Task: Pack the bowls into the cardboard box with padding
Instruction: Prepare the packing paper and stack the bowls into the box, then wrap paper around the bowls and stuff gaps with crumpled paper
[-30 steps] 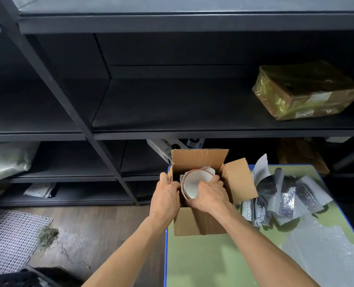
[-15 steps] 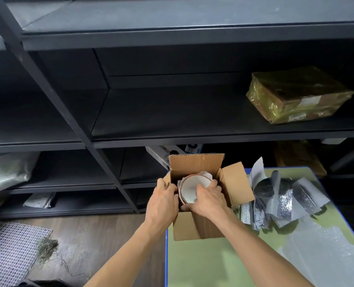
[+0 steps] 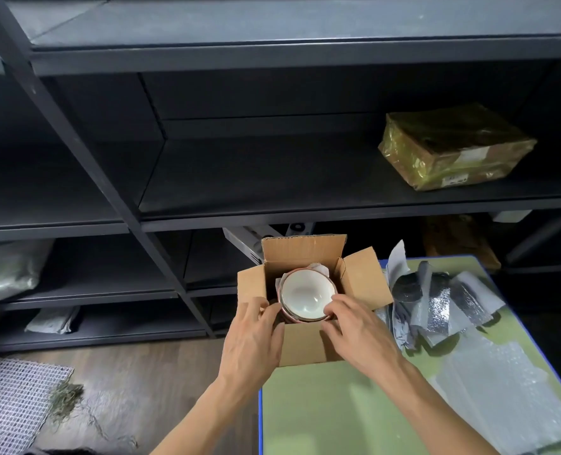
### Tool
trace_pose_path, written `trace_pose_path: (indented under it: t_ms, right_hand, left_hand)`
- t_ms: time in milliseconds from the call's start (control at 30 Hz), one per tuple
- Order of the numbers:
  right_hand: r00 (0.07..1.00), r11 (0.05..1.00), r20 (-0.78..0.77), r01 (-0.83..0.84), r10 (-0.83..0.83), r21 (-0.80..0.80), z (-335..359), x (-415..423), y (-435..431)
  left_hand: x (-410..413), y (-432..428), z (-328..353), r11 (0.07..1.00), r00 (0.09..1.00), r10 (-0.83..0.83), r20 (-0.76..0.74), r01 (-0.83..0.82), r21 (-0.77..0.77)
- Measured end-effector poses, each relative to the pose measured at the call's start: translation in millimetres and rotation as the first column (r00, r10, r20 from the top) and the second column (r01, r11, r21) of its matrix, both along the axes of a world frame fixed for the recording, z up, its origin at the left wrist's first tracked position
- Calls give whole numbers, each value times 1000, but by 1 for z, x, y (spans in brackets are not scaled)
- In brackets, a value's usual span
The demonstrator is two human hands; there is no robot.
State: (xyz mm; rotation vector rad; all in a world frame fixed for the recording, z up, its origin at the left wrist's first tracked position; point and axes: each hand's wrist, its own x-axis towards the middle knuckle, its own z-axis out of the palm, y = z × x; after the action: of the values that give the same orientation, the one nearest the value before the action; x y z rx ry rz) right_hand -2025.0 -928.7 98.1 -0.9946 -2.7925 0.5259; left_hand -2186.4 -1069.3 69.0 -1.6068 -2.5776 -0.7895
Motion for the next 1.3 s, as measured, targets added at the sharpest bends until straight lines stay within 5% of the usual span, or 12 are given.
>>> trace_pose_path:
  t_ms: [333, 633, 1067, 1300]
  right_hand:
    - [984, 997, -166, 59, -66, -45, -2, 46, -18]
    - [973, 982, -168, 135, -157, -136, -11, 81, -4]
    - [969, 949, 126, 235, -213, -208, -35, 171, 42]
    - [928, 903, 253, 337, -272, -266, -56, 227, 56]
  left_hand:
    - [42, 10, 4, 983, 982, -182, 58, 180, 44]
    - [83, 28, 7, 961, 959, -266, 103, 255, 110]
    - [157, 81, -2, 913, 893, -394, 219, 407, -16]
    - [192, 114, -27, 861, 876, -409, 255, 463, -208]
